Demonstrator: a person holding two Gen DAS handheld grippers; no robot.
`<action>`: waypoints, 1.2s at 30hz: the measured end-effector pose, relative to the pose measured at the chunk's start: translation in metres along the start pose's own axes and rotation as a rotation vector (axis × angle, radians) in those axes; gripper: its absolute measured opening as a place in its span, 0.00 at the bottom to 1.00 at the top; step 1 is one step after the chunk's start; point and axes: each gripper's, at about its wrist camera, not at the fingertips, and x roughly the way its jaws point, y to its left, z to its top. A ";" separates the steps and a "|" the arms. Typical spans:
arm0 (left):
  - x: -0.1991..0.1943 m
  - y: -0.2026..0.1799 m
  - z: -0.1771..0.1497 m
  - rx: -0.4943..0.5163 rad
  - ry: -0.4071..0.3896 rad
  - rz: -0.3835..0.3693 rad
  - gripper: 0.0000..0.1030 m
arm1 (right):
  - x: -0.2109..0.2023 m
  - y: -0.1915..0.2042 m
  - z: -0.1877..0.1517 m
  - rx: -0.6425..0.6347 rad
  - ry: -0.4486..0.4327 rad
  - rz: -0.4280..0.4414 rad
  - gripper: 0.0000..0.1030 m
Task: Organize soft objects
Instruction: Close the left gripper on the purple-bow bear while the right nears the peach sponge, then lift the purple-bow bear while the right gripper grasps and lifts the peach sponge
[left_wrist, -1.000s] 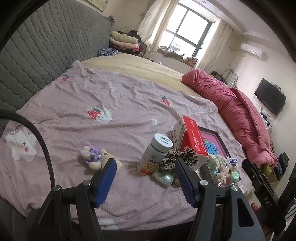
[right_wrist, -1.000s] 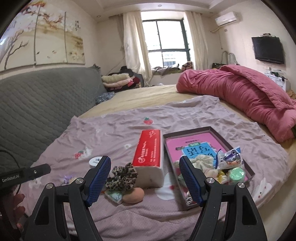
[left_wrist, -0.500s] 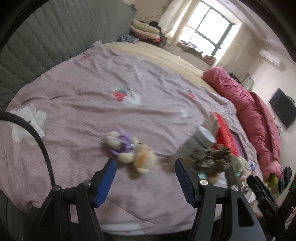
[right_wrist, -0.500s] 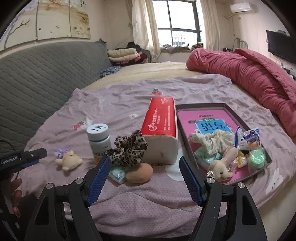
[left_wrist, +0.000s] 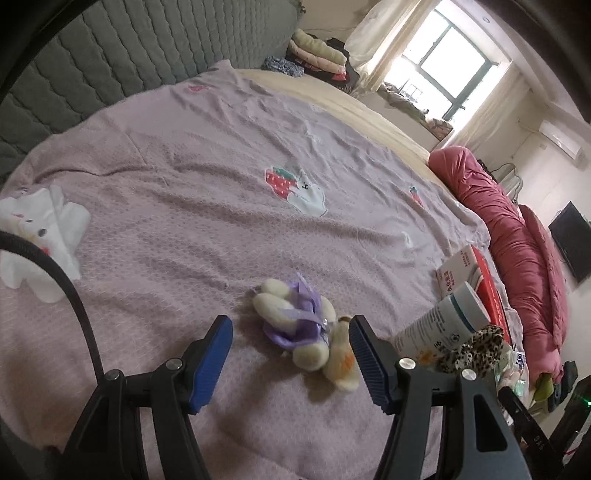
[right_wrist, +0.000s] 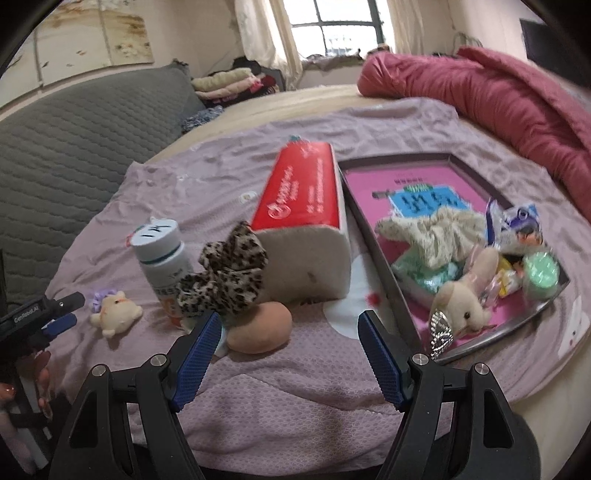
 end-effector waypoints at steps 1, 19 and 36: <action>0.005 0.001 0.001 -0.003 0.006 -0.006 0.63 | 0.004 -0.003 0.000 0.013 0.014 -0.001 0.75; 0.064 -0.004 0.006 -0.051 0.070 -0.118 0.65 | 0.057 0.011 -0.003 -0.041 0.124 0.054 0.75; 0.072 -0.003 0.009 -0.043 0.069 -0.146 0.47 | 0.070 0.016 -0.001 -0.081 0.115 0.105 0.48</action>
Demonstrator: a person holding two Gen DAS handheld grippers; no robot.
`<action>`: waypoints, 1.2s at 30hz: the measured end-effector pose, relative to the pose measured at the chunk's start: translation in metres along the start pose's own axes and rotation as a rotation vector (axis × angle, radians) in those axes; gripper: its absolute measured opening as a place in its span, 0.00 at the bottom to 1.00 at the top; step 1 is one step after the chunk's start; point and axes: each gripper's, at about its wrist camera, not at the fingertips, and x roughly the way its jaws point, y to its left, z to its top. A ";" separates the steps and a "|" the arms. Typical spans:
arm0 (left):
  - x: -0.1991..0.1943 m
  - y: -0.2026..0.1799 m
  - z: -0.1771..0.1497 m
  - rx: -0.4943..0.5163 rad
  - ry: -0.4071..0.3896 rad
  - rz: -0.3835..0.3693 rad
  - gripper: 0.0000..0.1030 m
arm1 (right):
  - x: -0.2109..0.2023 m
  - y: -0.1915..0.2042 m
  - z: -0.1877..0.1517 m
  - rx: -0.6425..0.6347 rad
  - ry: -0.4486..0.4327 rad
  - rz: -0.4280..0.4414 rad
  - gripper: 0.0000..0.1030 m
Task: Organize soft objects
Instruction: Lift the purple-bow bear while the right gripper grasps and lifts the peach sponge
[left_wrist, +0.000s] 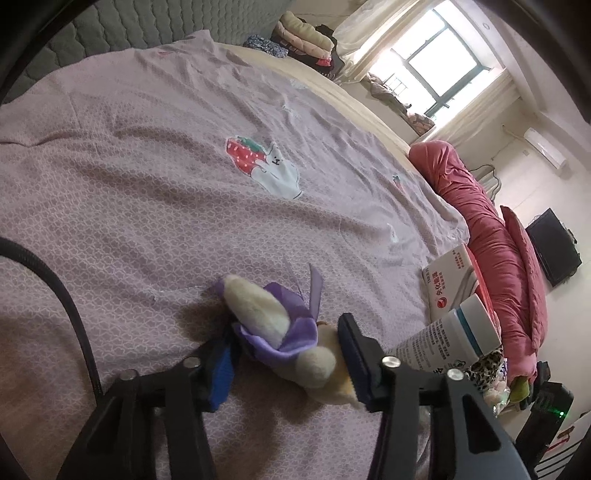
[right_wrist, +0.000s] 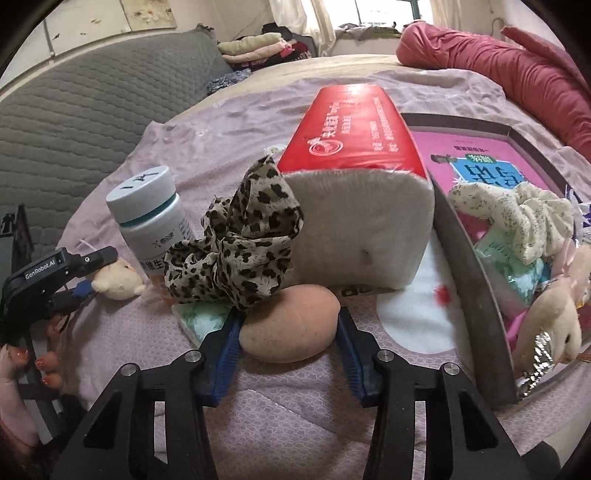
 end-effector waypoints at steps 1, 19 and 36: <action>-0.001 -0.001 0.000 0.005 -0.004 0.001 0.45 | -0.003 0.000 0.000 0.003 -0.008 -0.003 0.48; -0.039 -0.016 -0.011 0.048 -0.064 -0.017 0.28 | -0.066 -0.024 0.001 0.039 -0.143 -0.050 0.48; -0.097 -0.142 -0.002 0.216 -0.213 -0.121 0.28 | -0.120 -0.050 0.009 0.089 -0.345 -0.099 0.48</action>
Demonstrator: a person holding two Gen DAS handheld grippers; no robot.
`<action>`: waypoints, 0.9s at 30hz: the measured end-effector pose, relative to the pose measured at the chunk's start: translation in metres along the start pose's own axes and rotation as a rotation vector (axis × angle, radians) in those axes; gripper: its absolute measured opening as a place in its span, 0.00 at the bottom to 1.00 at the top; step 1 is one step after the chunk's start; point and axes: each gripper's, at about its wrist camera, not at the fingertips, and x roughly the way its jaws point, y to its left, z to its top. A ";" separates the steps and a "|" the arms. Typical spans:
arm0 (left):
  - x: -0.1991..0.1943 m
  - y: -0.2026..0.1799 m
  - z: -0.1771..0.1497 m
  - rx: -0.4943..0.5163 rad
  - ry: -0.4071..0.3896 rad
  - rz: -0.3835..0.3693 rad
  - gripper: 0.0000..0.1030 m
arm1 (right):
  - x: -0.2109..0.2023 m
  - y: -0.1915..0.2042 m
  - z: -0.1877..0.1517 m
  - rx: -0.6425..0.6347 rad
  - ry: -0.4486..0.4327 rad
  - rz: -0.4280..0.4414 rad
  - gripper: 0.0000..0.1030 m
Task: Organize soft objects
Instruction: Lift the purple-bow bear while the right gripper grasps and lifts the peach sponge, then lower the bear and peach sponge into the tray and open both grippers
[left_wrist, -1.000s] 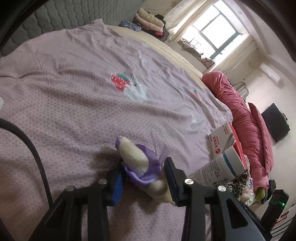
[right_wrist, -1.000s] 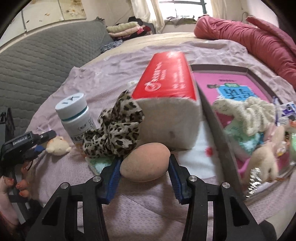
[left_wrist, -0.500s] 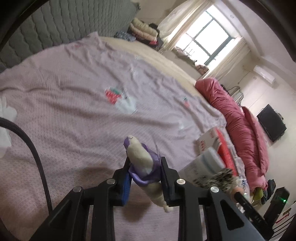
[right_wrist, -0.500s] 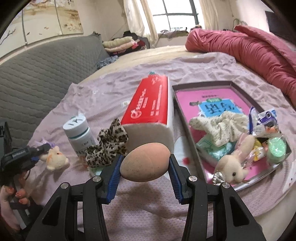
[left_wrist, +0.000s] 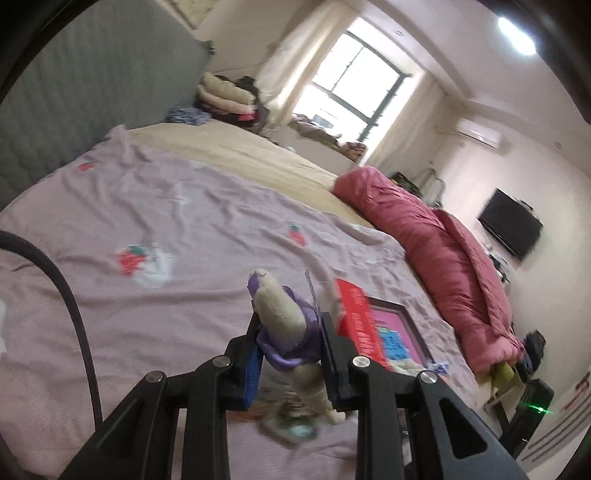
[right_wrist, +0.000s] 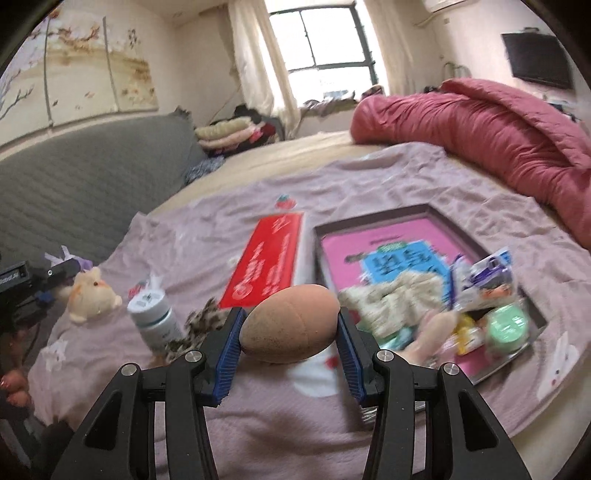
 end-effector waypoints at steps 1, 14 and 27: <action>0.003 -0.009 0.000 0.010 0.003 -0.011 0.28 | -0.002 -0.004 0.001 0.010 -0.008 -0.007 0.48; 0.055 -0.135 -0.028 0.175 0.115 -0.145 0.28 | -0.014 -0.110 0.011 0.251 -0.087 -0.170 0.48; 0.141 -0.219 -0.077 0.278 0.288 -0.208 0.28 | -0.013 -0.138 0.010 0.300 -0.103 -0.195 0.48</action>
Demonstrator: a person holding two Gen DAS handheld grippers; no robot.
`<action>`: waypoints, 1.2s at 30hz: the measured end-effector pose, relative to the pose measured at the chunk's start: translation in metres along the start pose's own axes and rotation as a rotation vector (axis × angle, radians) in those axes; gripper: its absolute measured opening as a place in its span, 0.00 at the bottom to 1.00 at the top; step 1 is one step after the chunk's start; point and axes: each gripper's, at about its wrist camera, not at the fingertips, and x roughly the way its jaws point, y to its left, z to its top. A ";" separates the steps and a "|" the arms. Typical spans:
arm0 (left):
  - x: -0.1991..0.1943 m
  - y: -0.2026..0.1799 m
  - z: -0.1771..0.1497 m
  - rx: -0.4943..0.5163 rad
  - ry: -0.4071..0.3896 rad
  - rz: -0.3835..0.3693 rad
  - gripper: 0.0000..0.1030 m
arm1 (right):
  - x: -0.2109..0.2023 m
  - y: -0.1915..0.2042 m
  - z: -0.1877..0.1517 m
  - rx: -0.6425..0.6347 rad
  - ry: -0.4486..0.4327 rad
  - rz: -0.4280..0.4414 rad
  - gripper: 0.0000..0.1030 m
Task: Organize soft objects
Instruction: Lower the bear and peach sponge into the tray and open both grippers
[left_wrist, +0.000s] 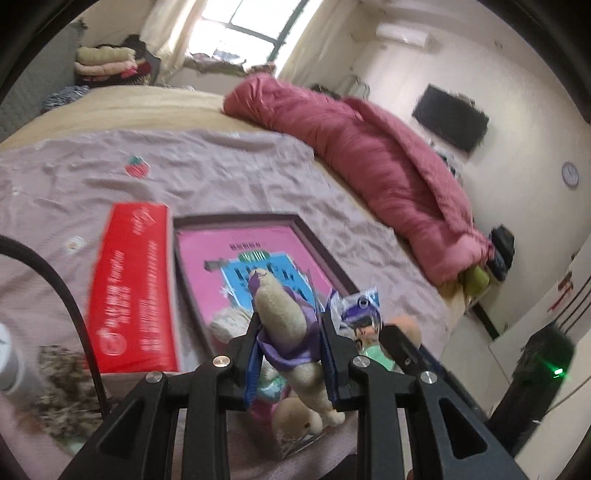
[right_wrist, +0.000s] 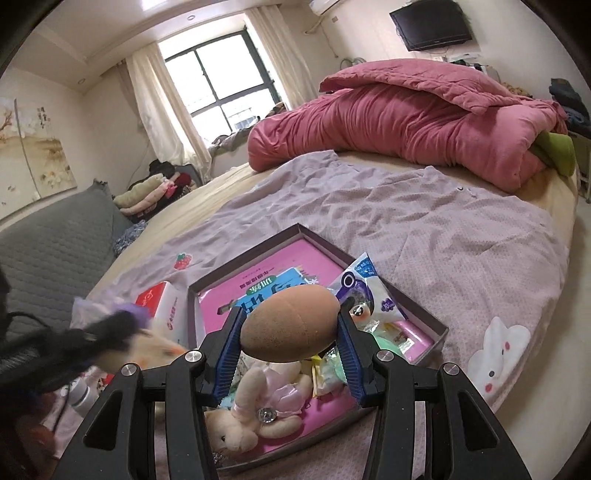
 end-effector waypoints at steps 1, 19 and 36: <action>0.009 -0.002 -0.001 0.008 0.020 -0.001 0.28 | 0.001 0.000 0.000 -0.002 0.001 0.001 0.48; 0.053 0.003 0.009 0.000 0.051 0.029 0.28 | 0.015 -0.002 0.000 -0.002 0.018 -0.029 0.48; 0.075 -0.002 -0.004 0.088 0.139 0.139 0.36 | 0.055 0.001 -0.006 -0.029 0.154 -0.060 0.51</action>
